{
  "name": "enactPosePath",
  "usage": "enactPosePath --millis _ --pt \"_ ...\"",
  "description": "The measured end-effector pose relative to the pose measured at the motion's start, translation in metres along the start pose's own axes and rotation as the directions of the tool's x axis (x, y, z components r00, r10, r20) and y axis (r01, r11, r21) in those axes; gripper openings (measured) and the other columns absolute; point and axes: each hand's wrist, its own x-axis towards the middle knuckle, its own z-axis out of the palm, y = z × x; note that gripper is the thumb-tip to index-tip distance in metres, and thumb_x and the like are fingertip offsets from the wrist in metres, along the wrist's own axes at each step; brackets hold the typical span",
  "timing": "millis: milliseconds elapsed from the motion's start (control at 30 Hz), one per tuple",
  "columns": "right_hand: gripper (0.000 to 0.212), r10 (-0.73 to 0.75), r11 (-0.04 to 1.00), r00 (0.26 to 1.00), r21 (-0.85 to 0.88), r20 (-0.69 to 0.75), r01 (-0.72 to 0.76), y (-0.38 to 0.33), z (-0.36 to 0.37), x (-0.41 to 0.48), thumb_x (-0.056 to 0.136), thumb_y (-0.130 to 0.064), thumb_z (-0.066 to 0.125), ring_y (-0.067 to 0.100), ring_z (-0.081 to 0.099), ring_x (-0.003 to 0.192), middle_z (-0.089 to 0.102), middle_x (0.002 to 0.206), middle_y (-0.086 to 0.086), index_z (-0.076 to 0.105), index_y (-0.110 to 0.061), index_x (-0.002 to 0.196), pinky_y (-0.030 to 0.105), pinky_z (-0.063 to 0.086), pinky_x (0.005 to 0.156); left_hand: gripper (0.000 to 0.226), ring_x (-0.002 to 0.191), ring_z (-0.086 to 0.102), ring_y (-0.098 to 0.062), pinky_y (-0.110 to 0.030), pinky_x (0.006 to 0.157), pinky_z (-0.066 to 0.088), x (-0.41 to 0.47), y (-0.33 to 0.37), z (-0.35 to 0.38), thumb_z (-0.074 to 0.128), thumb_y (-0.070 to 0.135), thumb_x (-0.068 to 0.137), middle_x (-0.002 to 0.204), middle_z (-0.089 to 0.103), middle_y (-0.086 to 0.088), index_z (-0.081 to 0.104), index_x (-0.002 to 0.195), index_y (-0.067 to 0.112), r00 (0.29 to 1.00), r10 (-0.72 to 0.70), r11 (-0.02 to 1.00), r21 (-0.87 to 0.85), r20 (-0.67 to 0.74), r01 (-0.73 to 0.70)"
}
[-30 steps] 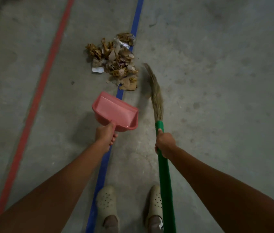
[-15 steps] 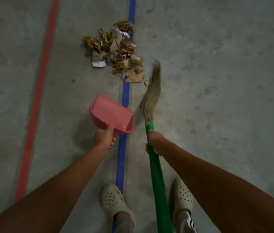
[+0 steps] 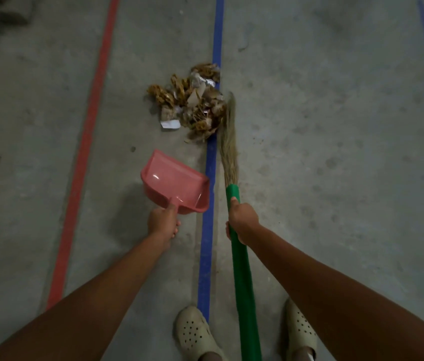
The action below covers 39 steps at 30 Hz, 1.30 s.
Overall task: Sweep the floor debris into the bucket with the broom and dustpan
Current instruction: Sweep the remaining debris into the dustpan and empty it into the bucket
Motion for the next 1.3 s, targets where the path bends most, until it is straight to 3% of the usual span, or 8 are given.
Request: enactPosePath --millis 133,300,567,833,967,1167,1300 --pt "0.043 -0.005 1.0 1.0 -0.024 -0.017 0.005 -0.023 -0.011 -0.016 0.101 -0.051 0.038 0.019 0.059 0.061 0.06 0.078 0.009 0.05 -0.012 0.089 0.034 0.057 0.061 0.047 0.028 0.039 -0.009 -0.016 0.03 0.026 0.002 0.026 -0.01 0.057 0.049 0.094 0.052 0.055 -0.007 0.062 0.075 0.006 1.0 0.018 1.0 -0.021 0.004 -0.018" --pt "0.042 -0.107 0.975 0.994 -0.194 -0.008 0.104 -0.053 -0.025 -0.026 0.102 -0.05 0.037 0.018 0.061 0.057 0.063 0.08 0.009 0.049 -0.012 0.092 0.029 0.052 0.048 0.05 0.028 0.041 -0.009 -0.017 0.03 0.028 0.008 0.055 -0.018 0.054 0.051 0.095 0.051 0.056 -0.006 0.062 0.074 0.006 0.999 0.045 0.999 -0.013 -0.016 -0.045" --pt "0.04 -0.181 0.952 0.983 -0.257 -0.026 0.169 -0.113 -0.043 0.013 0.101 -0.051 0.04 0.015 0.06 0.052 0.063 0.076 0.007 0.049 -0.014 0.09 0.023 0.046 0.04 0.051 0.028 0.041 -0.009 -0.017 0.031 0.027 0.043 0.108 -0.01 0.057 0.055 0.091 0.048 0.056 -0.003 0.061 0.071 0.008 0.999 0.036 0.999 -0.039 -0.041 -0.038" --pt "0.038 -0.265 0.885 0.964 -0.4 -0.015 0.237 -0.205 -0.085 0.087 0.1 -0.05 0.044 0.016 0.063 0.055 0.065 0.078 0.007 0.05 -0.014 0.087 0.023 0.047 0.041 0.047 0.028 0.041 -0.01 -0.016 0.03 0.027 0.104 0.163 0.003 0.058 0.047 0.093 0.049 0.062 -0.006 0.064 0.075 0.005 0.993 -0.016 1.0 0.003 -0.113 0.017" --pt "0.042 -0.377 0.767 0.926 -0.557 0.01 0.318 -0.25 -0.103 0.128 0.1 -0.052 0.044 0.016 0.064 0.055 0.066 0.079 0.007 0.054 -0.012 0.09 0.022 0.045 0.039 0.047 0.028 0.044 -0.011 -0.015 0.032 0.029 0.149 0.18 0.003 0.064 0.043 0.09 0.055 0.069 -0.011 0.069 0.079 -0.003 0.991 -0.02 0.999 0.036 -0.129 0.025" --pt "0.042 -0.489 0.577 0.869 -0.722 0.069 0.382 -0.296 -0.089 0.192 0.101 -0.052 0.042 0.019 0.065 0.061 0.064 0.082 0.008 0.055 -0.012 0.099 0.029 0.054 0.048 0.045 0.029 0.046 -0.013 -0.015 0.034 0.031 0.227 0.182 0.0 0.065 0.043 0.089 0.061 0.071 -0.014 0.071 0.081 -0.001 0.989 -0.04 0.996 0.068 -0.146 0.05" --pt "0.043 -0.544 0.503 0.838 -0.781 0.046 0.369 -0.309 -0.062 0.229 0.1 -0.053 0.041 0.025 0.067 0.071 0.064 0.084 0.008 0.056 -0.012 0.101 0.041 0.061 0.067 0.04 0.026 0.043 -0.012 -0.013 0.032 0.028 0.267 0.17 -0.015 0.068 0.039 0.086 0.059 0.071 -0.016 0.072 0.079 0.001 0.985 -0.075 0.992 0.089 -0.156 0.09"
